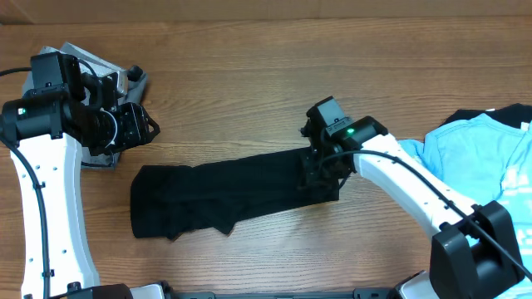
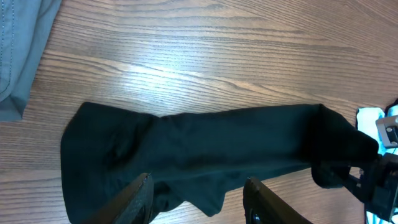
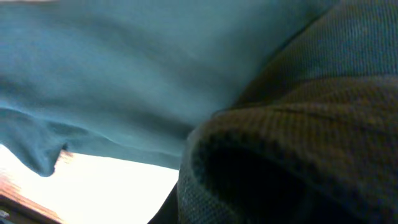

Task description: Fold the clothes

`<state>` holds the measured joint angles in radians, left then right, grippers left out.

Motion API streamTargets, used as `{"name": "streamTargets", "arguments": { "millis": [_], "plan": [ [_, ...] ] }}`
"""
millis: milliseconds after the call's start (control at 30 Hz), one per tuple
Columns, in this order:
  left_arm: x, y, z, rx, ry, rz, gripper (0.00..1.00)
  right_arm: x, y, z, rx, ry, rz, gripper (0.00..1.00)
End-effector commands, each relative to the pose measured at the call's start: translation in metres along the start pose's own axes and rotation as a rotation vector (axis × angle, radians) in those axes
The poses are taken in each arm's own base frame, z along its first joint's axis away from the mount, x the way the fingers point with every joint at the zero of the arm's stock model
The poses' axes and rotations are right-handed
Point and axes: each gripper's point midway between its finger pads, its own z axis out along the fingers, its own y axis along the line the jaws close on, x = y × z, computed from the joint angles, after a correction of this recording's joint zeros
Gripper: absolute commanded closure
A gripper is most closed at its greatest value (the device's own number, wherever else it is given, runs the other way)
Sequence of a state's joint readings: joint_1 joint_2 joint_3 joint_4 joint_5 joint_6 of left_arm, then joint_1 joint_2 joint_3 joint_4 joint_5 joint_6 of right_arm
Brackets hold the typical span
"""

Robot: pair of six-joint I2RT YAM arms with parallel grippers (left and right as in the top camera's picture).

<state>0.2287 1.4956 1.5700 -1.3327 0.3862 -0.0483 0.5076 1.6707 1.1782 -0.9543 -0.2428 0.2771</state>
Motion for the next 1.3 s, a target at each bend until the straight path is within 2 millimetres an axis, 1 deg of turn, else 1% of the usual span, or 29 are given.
{"name": "streamTargets", "arguments": {
  "millis": [0,100,133,167,200,233,267,367,467,533,633,667,700,733,767,800,867,900,933,1000,1033,1100,1200,1233,1267],
  "plan": [
    [-0.002,-0.008,-0.007,0.018,-0.022,0.037,0.50,-0.007,0.017,-0.006,-0.020,-0.048,-0.002,0.92],
    [-0.002,-0.008,-0.007,0.019,-0.021,0.036,0.50,-0.006,0.022,0.000,-0.021,-0.036,0.006,0.92],
    [-0.002,-0.008,-0.007,0.019,-0.021,0.036,0.50,-0.005,0.023,0.003,-0.019,-0.030,0.002,0.89],
    [-0.002,-0.008,-0.007,0.019,-0.022,0.037,0.49,-0.004,0.023,0.006,-0.017,-0.022,0.000,0.74],
    [-0.002,-0.008,-0.007,0.019,-0.022,0.037,0.50,-0.004,0.024,0.009,-0.015,-0.015,-0.002,0.64],
    [-0.002,-0.008,-0.007,0.018,-0.022,0.037,0.50,-0.002,0.024,0.011,-0.013,-0.005,-0.001,0.56],
    [-0.002,-0.008,-0.007,0.019,-0.021,0.036,0.50,-0.001,0.025,0.012,-0.021,0.000,0.000,0.52],
    [-0.002,-0.008,-0.007,0.018,-0.021,0.037,0.50,0.000,0.031,0.008,-0.060,0.006,-0.001,0.52],
    [-0.002,-0.008,-0.007,0.018,-0.022,0.037,0.50,-0.005,0.031,-0.005,-0.073,-0.031,-0.007,0.51],
    [-0.002,-0.008,-0.007,0.018,-0.022,0.037,0.50,-0.008,0.027,-0.016,-0.074,-0.062,0.002,0.52],
    [-0.002,-0.008,-0.007,0.018,-0.022,0.037,0.49,-0.017,0.008,-0.033,-0.052,-0.115,0.061,0.53],
    [-0.002,-0.008,-0.007,0.018,-0.022,0.037,0.49,-0.020,-0.006,-0.037,-0.044,-0.117,0.111,0.62],
    [-0.002,-0.008,-0.007,0.018,-0.022,0.037,0.49,-0.020,-0.013,-0.038,-0.038,-0.114,0.137,0.65],
    [-0.002,-0.008,-0.007,0.018,-0.022,0.037,0.49,-0.019,-0.019,-0.037,-0.031,-0.104,0.160,0.64],
    [-0.002,-0.008,-0.007,0.018,-0.022,0.037,0.49,-0.017,-0.025,-0.036,-0.024,-0.092,0.176,0.58],
    [-0.002,-0.008,-0.007,0.018,-0.022,0.037,0.49,-0.016,-0.027,-0.035,-0.020,-0.083,0.184,0.54],
    [-0.002,-0.008,-0.007,0.018,-0.022,0.037,0.49,-0.013,-0.029,-0.028,-0.019,-0.062,0.191,0.48],
    [-0.002,-0.008,-0.007,0.018,-0.022,0.037,0.49,-0.013,-0.028,-0.024,-0.029,-0.054,0.191,0.48],
    [-0.002,-0.008,-0.007,0.018,-0.022,0.037,0.49,-0.015,-0.025,-0.020,-0.041,-0.054,0.185,0.49],
    [-0.002,-0.008,-0.007,0.018,-0.023,0.037,0.49,-0.023,-0.018,-0.008,-0.079,-0.075,0.184,0.60],
    [-0.002,-0.008,-0.007,0.018,-0.023,0.037,0.49,-0.026,-0.013,-0.003,-0.106,-0.081,0.185,0.63],
    [-0.002,-0.008,-0.007,0.018,-0.023,0.045,0.49,-0.029,0.001,0.010,-0.174,-0.079,0.194,0.72],
    [-0.002,-0.008,-0.007,0.018,-0.022,0.060,0.49,-0.027,0.015,0.033,-0.219,-0.046,0.237,0.80],
    [-0.002,-0.008,-0.007,0.018,-0.022,0.064,0.49,-0.027,0.022,0.040,-0.238,-0.038,0.229,0.82],
    [-0.002,-0.008,-0.007,0.017,-0.022,0.067,0.49,-0.029,0.034,0.043,-0.282,-0.036,0.193,0.83]
  ]
}}
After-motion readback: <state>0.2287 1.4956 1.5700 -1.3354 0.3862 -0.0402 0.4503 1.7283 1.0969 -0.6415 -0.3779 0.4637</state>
